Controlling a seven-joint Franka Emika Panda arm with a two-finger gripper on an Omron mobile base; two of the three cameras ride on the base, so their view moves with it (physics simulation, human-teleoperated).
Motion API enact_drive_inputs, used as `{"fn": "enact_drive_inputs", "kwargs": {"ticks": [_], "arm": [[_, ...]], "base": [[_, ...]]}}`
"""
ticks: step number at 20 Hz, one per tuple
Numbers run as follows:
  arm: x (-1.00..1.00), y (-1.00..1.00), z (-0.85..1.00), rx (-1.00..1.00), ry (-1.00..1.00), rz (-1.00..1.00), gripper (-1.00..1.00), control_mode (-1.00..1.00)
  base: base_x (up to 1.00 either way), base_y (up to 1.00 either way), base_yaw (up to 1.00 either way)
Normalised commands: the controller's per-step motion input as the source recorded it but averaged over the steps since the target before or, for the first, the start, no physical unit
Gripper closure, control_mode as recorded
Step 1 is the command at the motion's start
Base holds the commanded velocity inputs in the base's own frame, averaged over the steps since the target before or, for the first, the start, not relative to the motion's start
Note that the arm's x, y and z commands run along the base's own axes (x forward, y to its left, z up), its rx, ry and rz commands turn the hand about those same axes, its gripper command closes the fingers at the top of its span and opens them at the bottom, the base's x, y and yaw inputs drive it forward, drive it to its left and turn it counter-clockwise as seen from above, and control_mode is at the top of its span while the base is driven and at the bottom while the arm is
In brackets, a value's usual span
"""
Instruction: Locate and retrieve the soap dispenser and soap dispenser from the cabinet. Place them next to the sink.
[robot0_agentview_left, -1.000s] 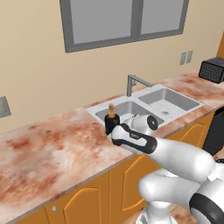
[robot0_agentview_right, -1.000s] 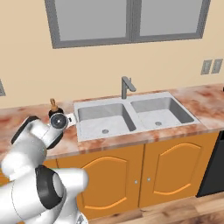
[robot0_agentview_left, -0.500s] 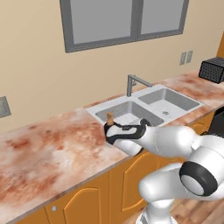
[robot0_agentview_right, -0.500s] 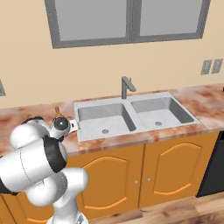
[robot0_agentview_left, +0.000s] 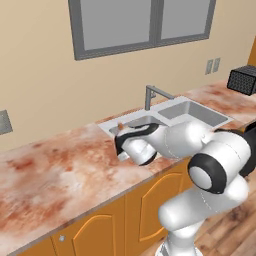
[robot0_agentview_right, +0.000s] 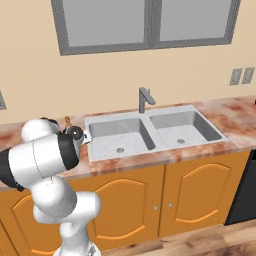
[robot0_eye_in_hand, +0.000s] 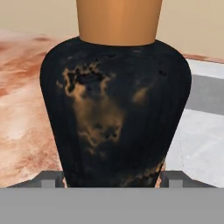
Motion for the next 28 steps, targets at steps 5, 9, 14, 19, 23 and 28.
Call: {"fn": "enact_drive_inputs", "kwargs": {"ticks": [5, 9, 14, 19, 23, 28], "arm": [[0.18, 0.0, -0.44, 0.07, -0.14, 0.05, 1.0, -1.0], [0.08, 0.0, -0.48, 0.05, -0.11, 0.04, 1.0, -1.0], [0.02, 0.0, -0.58, 0.03, -0.02, 0.05, 1.0, -1.0], [0.12, 0.0, -0.34, 0.0, -0.01, 0.02, 1.0, -1.0], [0.14, 0.0, -0.21, 0.0, 0.0, 0.0, 1.0, -1.0], [0.05, 0.01, -0.07, -0.01, 0.0, 0.0, 1.0, -1.0]], "base": [[0.0, 0.0, 0.0], [0.0, 0.0, 0.0], [0.0, 0.0, 0.0], [0.0, 0.0, 0.0], [0.0, 0.0, 0.0], [0.0, 0.0, 0.0]]}}
